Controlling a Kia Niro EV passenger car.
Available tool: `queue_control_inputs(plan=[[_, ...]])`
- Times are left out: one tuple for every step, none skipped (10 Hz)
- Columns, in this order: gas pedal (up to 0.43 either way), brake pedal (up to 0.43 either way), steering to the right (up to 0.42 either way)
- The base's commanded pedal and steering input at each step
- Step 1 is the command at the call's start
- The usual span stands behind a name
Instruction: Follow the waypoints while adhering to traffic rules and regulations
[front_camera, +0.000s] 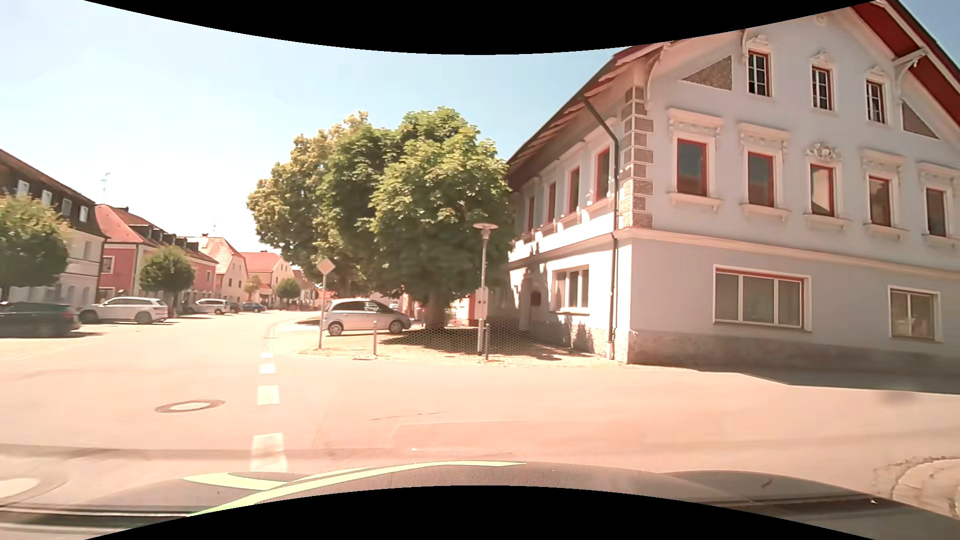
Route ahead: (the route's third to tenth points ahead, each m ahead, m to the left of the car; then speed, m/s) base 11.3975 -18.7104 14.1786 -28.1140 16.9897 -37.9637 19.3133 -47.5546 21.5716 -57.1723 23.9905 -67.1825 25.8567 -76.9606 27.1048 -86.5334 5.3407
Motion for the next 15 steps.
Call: queue_control_inputs(plan=[[0.000, 0.159, 0.377], [0.000, 0.165, 0.417], [0.000, 0.165, 0.452], [0.000, 0.134, 0.470], [0.000, 0.000, 0.477], [0.000, 0.000, 0.478], [0.008, 0.000, 0.485], [0.169, 0.000, 0.502], [0.169, 0.000, 0.524], [0.177, 0.000, 0.534], [0.220, 0.000, 0.541], [0.228, 0.000, 0.543], [0.260, 0.000, 0.543], [0.260, 0.000, 0.543], [0.260, 0.000, 0.540]])
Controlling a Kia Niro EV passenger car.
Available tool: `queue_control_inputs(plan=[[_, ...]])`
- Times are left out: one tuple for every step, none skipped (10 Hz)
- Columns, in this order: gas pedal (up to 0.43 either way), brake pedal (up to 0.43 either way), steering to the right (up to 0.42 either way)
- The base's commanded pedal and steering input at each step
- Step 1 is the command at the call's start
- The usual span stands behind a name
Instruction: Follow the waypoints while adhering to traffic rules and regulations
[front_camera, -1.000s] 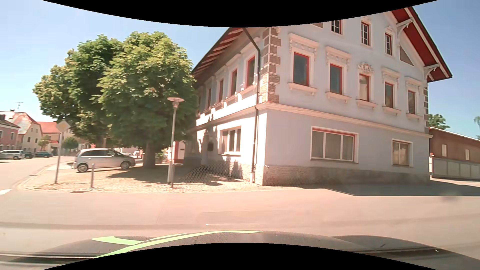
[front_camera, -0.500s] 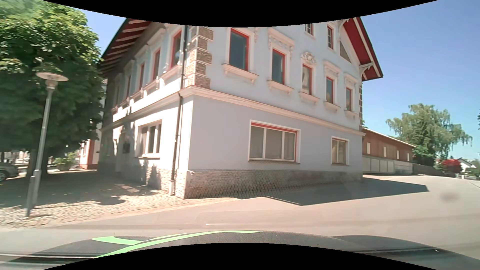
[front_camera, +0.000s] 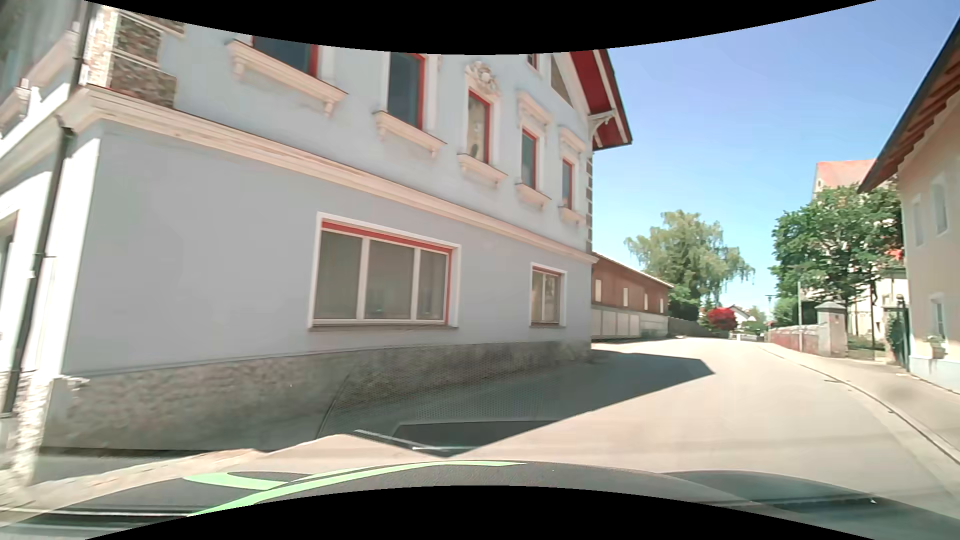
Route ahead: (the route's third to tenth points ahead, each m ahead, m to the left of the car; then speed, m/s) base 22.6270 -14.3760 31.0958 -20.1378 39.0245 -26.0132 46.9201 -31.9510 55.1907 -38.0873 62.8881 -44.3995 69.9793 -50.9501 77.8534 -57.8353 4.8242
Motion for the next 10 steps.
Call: queue_control_inputs(plan=[[0.260, 0.000, 0.536], [0.268, 0.000, 0.530], [0.280, 0.000, 0.511], [0.287, 0.000, 0.482], [0.311, 0.000, 0.446], [0.331, 0.000, 0.386], [0.339, 0.000, 0.328], [0.358, 0.000, 0.262], [0.370, 0.000, 0.191], [0.378, 0.000, 0.125]])
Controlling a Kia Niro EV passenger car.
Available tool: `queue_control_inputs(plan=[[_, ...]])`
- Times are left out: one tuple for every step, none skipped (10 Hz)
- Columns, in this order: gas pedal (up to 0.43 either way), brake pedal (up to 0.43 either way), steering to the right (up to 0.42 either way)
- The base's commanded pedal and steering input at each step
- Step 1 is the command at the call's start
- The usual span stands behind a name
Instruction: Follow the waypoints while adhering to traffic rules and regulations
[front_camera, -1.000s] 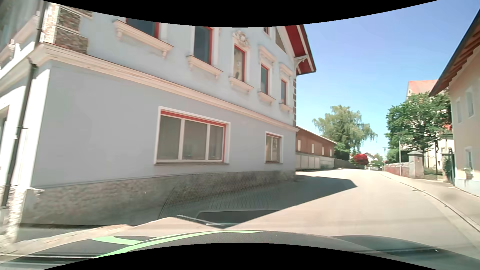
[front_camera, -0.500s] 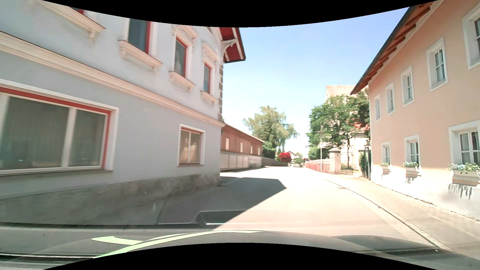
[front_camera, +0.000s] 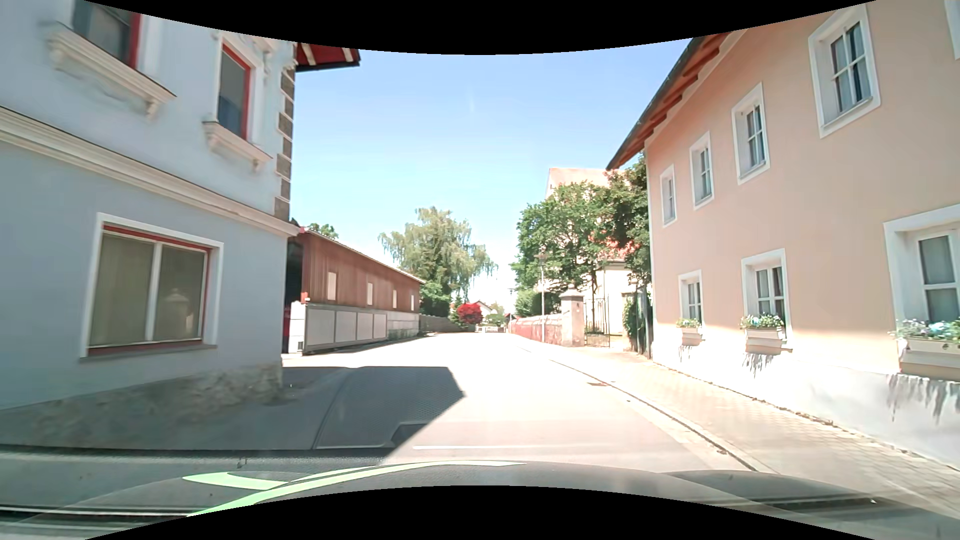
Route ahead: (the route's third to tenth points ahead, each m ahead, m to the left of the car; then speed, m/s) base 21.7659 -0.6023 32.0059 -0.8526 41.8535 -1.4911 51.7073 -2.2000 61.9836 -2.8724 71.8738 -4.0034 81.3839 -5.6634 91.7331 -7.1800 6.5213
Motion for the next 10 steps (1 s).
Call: queue_control_inputs(plan=[[0.390, 0.000, 0.081], [0.390, 0.000, 0.035], [0.390, 0.000, 0.008], [0.390, 0.000, -0.014], [0.390, 0.000, -0.032], [0.390, 0.000, -0.035], [0.398, 0.000, -0.037], [0.398, 0.000, -0.037], [0.409, 0.000, -0.037], [0.421, 0.000, -0.035]])
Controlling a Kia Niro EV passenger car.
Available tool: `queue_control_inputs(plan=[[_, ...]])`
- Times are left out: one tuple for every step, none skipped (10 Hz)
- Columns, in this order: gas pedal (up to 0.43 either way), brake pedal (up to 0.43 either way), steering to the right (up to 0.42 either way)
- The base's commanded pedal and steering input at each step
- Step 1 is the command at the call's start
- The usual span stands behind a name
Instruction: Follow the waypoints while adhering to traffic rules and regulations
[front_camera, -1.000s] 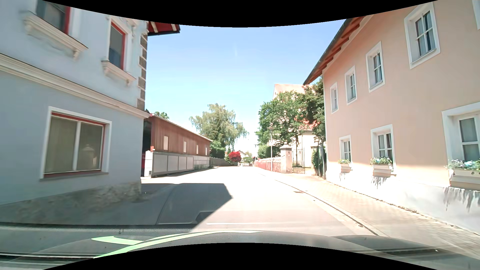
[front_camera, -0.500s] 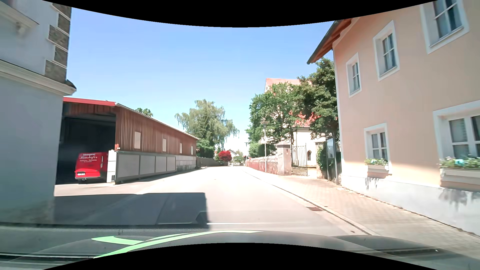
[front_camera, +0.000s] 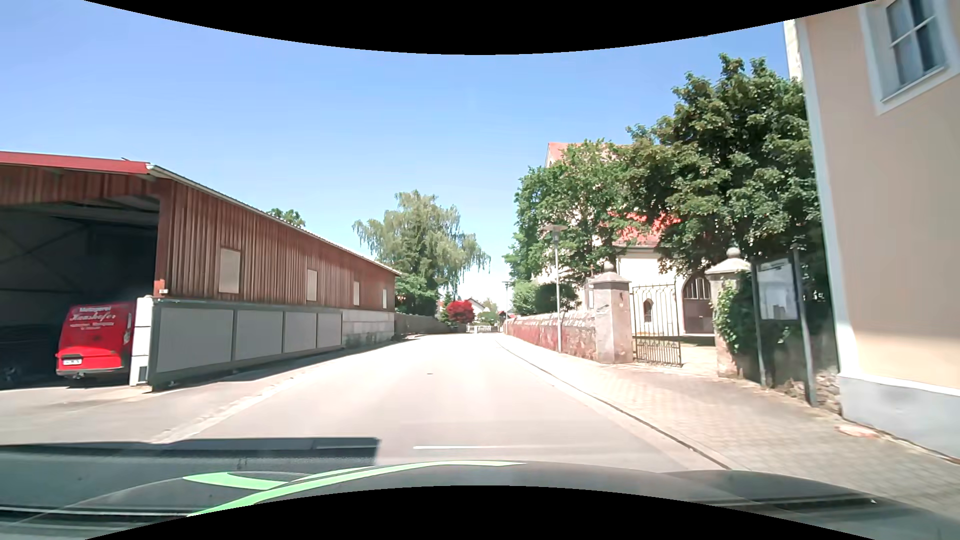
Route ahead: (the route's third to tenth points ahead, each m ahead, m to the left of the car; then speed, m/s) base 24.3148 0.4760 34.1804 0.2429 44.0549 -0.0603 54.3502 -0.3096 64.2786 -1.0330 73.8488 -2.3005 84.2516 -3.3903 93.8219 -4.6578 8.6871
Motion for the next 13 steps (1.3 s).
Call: queue_control_inputs(plan=[[0.429, 0.000, -0.035], [0.429, 0.000, -0.035], [0.441, 0.000, -0.035], [0.449, 0.000, -0.031], [0.449, 0.000, -0.026], [0.449, 0.000, -0.017], [0.449, 0.000, -0.012], [0.449, 0.000, -0.010], [0.449, 0.000, -0.008], [0.441, 0.000, -0.005], [0.441, 0.000, -0.002], [0.441, 0.000, 0.000], [0.429, 0.000, 0.000]])
